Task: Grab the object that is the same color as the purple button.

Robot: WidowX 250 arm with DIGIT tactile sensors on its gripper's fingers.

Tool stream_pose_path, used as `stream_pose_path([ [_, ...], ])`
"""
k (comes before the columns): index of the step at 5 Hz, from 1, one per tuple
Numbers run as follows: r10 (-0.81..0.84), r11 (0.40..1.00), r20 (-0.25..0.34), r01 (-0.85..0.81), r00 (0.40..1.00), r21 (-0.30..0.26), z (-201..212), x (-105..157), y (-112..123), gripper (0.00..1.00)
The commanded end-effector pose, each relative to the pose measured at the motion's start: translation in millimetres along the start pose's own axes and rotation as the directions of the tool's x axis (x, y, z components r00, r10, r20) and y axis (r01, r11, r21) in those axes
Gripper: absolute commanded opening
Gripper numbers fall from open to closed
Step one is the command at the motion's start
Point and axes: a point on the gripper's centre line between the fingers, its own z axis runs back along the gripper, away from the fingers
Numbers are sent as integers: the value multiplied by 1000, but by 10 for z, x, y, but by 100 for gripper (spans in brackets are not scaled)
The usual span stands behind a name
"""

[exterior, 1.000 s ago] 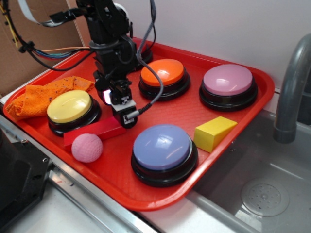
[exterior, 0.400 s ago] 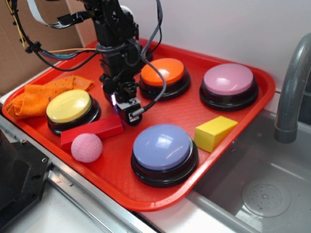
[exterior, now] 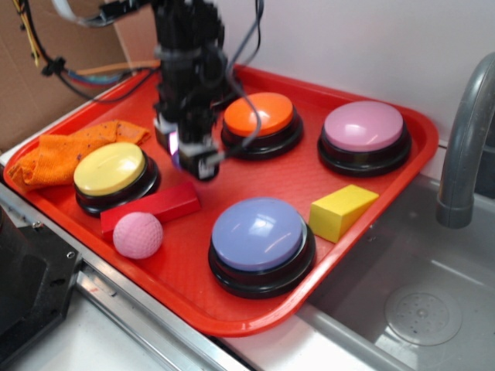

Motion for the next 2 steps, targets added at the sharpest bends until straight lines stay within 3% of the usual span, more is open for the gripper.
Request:
stream_pose_path([
  [1,113,992,98,-117,989,39,889,-142,477,0],
  [2,128,988,122,-138,984,75,1005,-251,585,0],
])
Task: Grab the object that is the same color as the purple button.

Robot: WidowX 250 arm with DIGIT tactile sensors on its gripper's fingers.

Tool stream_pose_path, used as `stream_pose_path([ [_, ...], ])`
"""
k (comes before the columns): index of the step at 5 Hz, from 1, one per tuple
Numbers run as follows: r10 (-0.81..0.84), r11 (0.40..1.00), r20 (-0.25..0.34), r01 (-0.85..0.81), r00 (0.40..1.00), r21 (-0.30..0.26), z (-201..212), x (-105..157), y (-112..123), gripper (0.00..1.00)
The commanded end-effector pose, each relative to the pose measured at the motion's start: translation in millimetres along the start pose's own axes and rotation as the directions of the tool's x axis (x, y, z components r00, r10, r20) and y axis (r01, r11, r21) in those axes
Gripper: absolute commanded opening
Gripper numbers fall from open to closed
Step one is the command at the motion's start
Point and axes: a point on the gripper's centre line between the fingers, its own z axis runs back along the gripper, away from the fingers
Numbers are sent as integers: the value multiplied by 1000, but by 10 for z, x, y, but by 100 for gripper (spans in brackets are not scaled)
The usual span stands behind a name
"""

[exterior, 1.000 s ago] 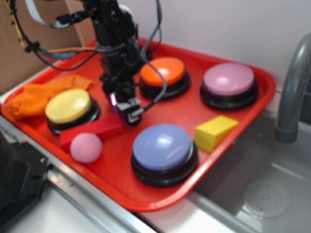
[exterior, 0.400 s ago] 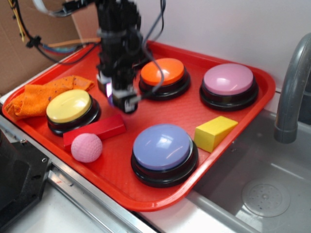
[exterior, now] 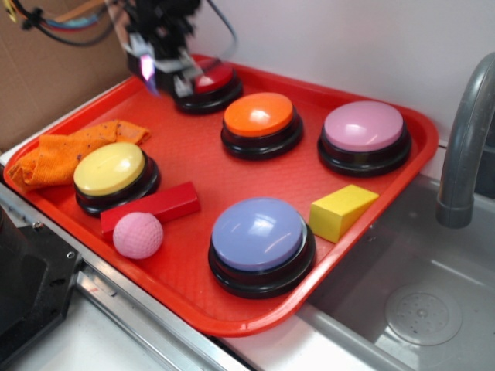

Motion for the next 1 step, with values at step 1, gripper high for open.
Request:
stream_pose_path([
  [1,13,1000,7,-13,1000,14,347,-159,335,0],
])
